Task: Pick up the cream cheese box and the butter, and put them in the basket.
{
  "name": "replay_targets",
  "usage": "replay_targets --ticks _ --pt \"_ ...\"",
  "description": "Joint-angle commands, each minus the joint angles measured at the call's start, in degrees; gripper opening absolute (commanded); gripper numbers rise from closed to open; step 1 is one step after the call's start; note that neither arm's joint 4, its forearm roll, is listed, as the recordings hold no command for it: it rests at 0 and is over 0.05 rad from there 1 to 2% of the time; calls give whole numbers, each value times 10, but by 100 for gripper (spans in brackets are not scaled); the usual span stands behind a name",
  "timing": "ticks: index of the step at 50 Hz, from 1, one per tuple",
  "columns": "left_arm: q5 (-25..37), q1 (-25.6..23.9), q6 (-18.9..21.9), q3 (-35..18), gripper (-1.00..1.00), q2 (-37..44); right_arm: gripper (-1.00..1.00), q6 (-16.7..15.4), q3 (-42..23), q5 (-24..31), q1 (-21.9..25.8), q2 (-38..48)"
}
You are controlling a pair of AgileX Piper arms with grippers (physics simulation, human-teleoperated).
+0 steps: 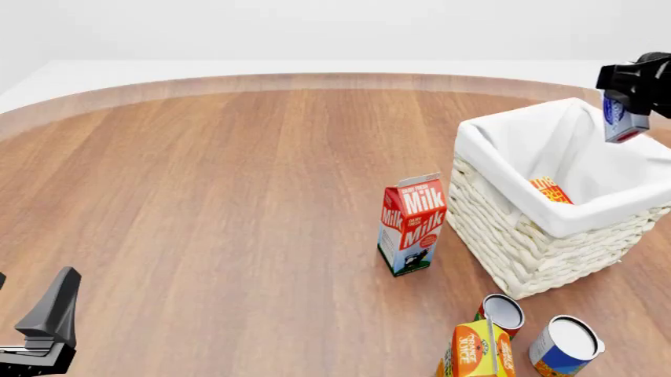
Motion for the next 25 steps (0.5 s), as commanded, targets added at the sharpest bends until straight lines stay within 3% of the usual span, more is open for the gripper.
replay_targets --ticks 1,25 --pt "0 0 0 0 100 0 -100 4 15 -18 -2 3" --pt "0 0 0 0 100 0 -100 14 30 -40 -9 17"
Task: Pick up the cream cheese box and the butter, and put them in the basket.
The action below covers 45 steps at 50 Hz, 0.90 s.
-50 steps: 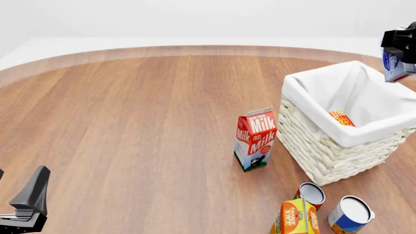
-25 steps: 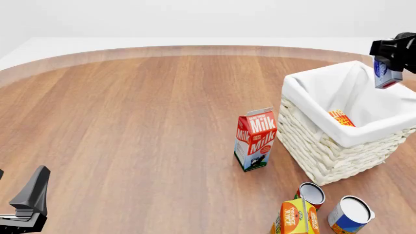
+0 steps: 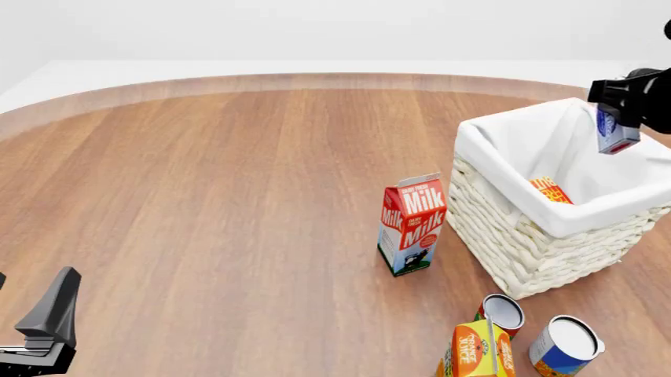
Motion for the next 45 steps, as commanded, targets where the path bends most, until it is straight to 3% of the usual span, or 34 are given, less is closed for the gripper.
replay_targets --ticks 1,5,18,45 --pt "0 0 0 0 100 0 -100 10 -1 -15 -1 9" --pt "0 0 0 0 100 0 -100 11 -18 -2 2 13" --pt "0 0 0 0 100 0 -100 17 11 -40 4 31" --pt "0 0 0 0 100 0 -100 21 22 -48 -5 43"
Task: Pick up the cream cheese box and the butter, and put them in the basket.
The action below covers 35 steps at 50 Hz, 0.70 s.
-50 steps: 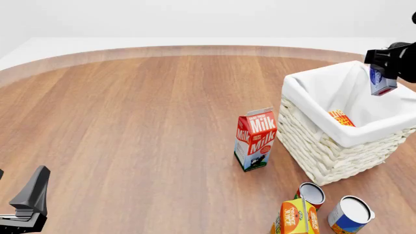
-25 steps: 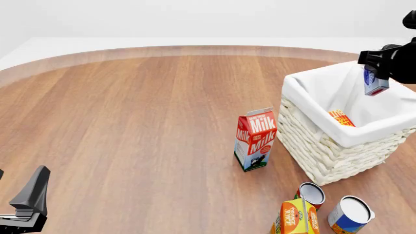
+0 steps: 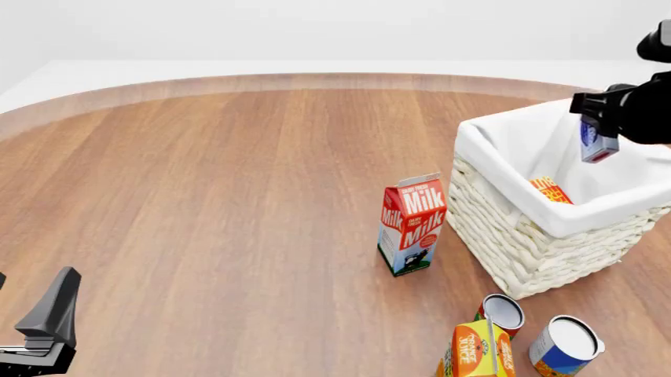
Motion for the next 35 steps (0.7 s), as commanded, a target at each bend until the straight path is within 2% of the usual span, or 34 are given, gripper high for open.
replay_targets --ticks 1,7,11,14,18,22,25,35 --pt "0 0 0 0 100 0 -100 6 10 -15 -3 4" --pt "0 0 0 0 100 0 -100 6 15 -20 -4 4" --pt "0 0 0 0 100 0 -100 6 -2 -3 -7 1" --pt "0 0 0 0 100 0 -100 8 12 -20 -9 4" --pt "0 0 0 0 100 0 -100 9 0 -11 -9 7" --pt "0 0 0 0 100 0 -100 11 19 -34 -9 13" --pt "0 0 0 0 100 0 -100 13 6 -21 -10 14" --pt "0 0 0 0 100 0 -100 18 27 -50 -9 29"
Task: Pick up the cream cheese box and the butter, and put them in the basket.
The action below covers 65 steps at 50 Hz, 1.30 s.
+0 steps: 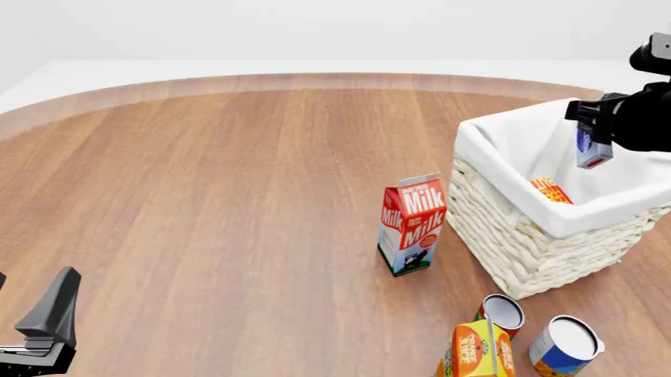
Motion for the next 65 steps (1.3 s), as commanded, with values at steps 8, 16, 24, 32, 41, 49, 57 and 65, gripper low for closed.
replay_targets --ticks 8,16,24,32,41,49,57,65 --pt "0 0 0 0 100 0 -100 11 15 -29 -3 13" --pt "0 0 0 0 100 0 -100 14 8 -20 0 11" --pt "0 0 0 0 100 0 -100 15 16 -33 -1 16" --pt "0 0 0 0 100 0 -100 17 16 -35 0 17" --pt "0 0 0 0 100 0 -100 19 23 -46 0 23" --pt "0 0 0 0 100 0 -100 20 21 -44 2 23" --pt "0 0 0 0 100 0 -100 21 26 -46 4 26" --pt "0 0 0 0 100 0 -100 22 22 -43 2 31"
